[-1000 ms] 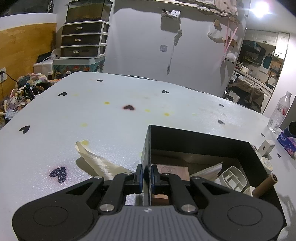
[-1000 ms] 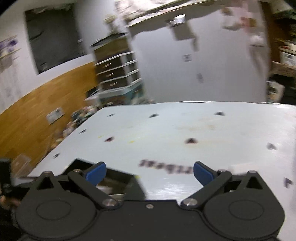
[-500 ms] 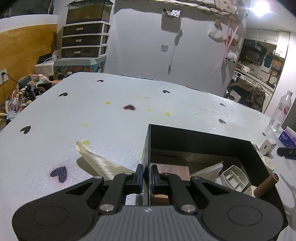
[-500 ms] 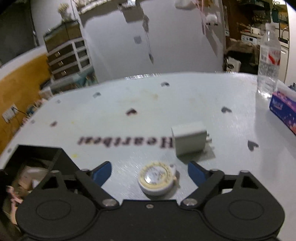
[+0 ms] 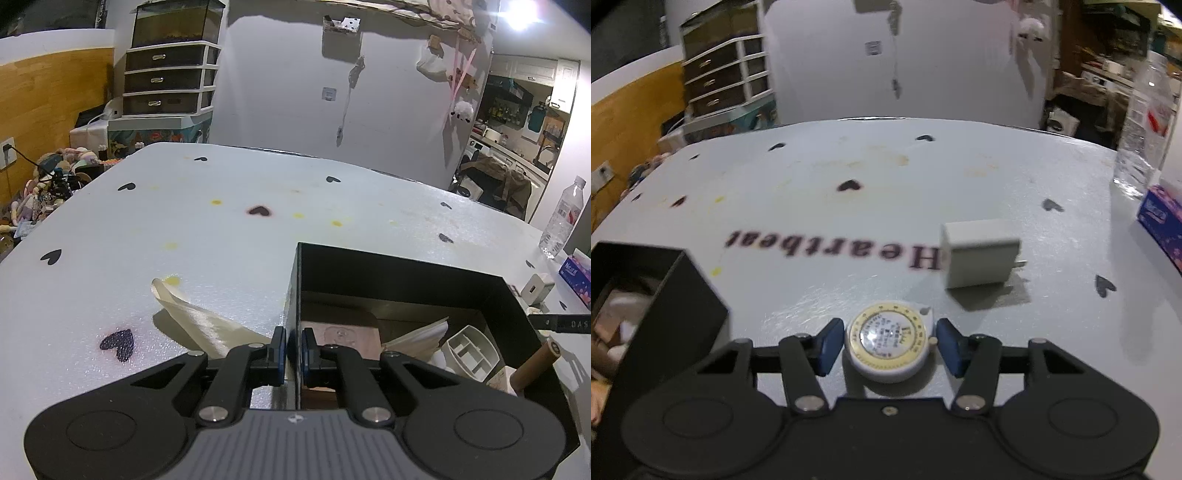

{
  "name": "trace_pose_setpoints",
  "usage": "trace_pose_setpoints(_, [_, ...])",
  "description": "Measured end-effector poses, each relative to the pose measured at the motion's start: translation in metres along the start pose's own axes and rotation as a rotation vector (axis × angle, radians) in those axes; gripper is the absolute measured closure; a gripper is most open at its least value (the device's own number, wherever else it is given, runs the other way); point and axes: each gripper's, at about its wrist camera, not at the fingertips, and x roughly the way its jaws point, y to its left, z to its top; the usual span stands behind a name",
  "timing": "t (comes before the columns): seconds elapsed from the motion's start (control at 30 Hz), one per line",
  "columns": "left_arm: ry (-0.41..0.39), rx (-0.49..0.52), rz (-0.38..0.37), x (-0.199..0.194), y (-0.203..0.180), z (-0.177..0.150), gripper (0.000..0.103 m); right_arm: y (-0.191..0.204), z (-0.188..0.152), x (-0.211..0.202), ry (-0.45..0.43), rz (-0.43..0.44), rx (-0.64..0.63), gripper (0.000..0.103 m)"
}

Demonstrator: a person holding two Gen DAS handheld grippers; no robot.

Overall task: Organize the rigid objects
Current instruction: 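Carry the tape measure into the box and open the right gripper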

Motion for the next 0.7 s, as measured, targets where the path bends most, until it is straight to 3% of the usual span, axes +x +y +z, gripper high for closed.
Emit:
trace_pose_setpoints(0.1, [-0.001, 0.000, -0.001, 0.000, 0.000, 0.000, 0.095, 0.011, 0.003, -0.026, -0.035, 0.172, -0.016, 0.047])
trace_pose_setpoints(0.23, [0.000, 0.002, -0.001, 0.002, 0.000, 0.000, 0.095, 0.037, 0.007, -0.061, -0.041, 0.419, -0.134, 0.047])
trace_pose_setpoints(0.43, [-0.003, 0.002, -0.001, 0.003, 0.000, 0.000, 0.095, 0.077, 0.008, -0.082, 0.001, 0.674, -0.273, 0.047])
trace_pose_setpoints(0.5, [-0.003, 0.003, 0.000, 0.003, 0.000, 0.000, 0.095, 0.090, 0.006, -0.074, 0.062, 0.695, -0.296, 0.047])
trace_pose_setpoints(0.6, [-0.002, 0.005, 0.000, 0.003, 0.001, 0.000, 0.095, 0.107, 0.002, -0.061, 0.144, 0.654, -0.341, 0.047])
trace_pose_setpoints(0.7, [-0.003, 0.005, 0.001, 0.003, 0.001, 0.000, 0.095, 0.117, 0.001, -0.055, 0.172, 0.616, -0.384, 0.047])
